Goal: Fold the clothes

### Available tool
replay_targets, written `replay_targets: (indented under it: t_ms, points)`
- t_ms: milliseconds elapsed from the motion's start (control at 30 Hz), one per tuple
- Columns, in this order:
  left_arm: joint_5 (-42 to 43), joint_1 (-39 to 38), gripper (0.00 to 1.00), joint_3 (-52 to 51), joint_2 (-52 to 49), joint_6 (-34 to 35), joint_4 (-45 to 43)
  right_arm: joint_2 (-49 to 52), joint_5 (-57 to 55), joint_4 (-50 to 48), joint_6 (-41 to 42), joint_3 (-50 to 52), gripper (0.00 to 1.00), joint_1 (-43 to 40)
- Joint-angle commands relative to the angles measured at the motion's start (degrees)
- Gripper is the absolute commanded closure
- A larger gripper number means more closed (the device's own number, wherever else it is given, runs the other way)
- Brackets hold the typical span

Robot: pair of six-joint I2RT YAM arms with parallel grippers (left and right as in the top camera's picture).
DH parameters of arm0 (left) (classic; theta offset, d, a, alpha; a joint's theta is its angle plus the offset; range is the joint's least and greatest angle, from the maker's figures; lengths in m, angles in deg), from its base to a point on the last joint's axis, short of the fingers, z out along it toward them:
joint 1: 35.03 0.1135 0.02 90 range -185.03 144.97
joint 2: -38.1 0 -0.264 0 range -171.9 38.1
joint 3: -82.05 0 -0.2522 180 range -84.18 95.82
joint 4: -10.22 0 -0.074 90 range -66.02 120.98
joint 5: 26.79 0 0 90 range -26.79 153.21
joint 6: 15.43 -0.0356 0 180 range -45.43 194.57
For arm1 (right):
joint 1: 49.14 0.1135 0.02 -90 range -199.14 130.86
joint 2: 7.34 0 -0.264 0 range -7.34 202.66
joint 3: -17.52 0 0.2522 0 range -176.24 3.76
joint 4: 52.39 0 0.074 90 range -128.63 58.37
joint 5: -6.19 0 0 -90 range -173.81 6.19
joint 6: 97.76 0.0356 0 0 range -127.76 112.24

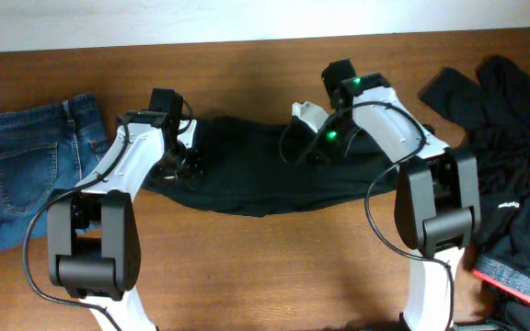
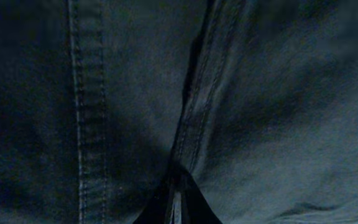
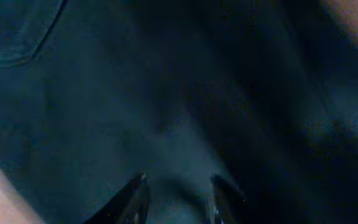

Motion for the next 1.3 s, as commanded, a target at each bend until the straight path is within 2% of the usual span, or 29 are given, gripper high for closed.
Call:
replay_targets:
  t_ms: [0,200,267,333,367,467,700,800,900,1067,1267]
  points:
    - [-0.24,0.2,0.94,-1.88,-1.03,-0.7,-0.44,-0.74,-1.25,-8.02,-0.07,3.26,0.62,0.35]
    - [-0.24,0.2,0.94,-3.08,-1.03,-0.7,-1.11,-0.72,-14.32,-31.89,18.95,9.38,0.55,0.28]
    - [-0.24,0.2,0.94,-3.34,-1.03,-0.7,-1.11,-0.72,-18.36,-34.99,24.04,9.68,0.51,0.28]
    - [-0.24,0.2,0.94,-3.69,-1.03,-0.7,-1.11,-0.74,-18.91,-36.3,24.94,9.55,0.41,0.28]
    - [-0.26,0.2,0.94,-3.76,-1.03,-0.7,-1.11,-0.74,-18.93,-36.02,24.92,9.25,0.41,0.28]
    - [-0.31,0.2,0.96,-3.82,-1.03,-0.72,-1.22,-1.11,-18.93,-31.15,24.9,7.3,0.4,0.28]
    - [-0.7,0.79,0.99,-3.76,-1.01,-0.7,-4.98,-7.56,-18.69,-16.2,24.96,-3.1,0.12,-2.16]
    - [-0.7,2.03,0.99,-3.76,-1.01,-0.68,-5.75,-10.51,-17.18,-8.9,25.57,-7.78,0.06,-6.27]
    - [-0.68,3.08,0.99,-3.76,-1.01,-0.48,-6.03,-11.82,-10.56,-1.05,25.49,-10.19,0.0,-12.41]
    - [-0.68,4.13,0.99,-3.76,-1.01,-0.48,-6.56,-10.43,-2.67,9.99,22.75,-9.66,0.01,-23.87]
    - [-0.66,4.13,0.99,-3.76,-1.01,-0.48,-6.73,-8.24,5.81,12.66,12.92,-3.3,0.01,-33.66]
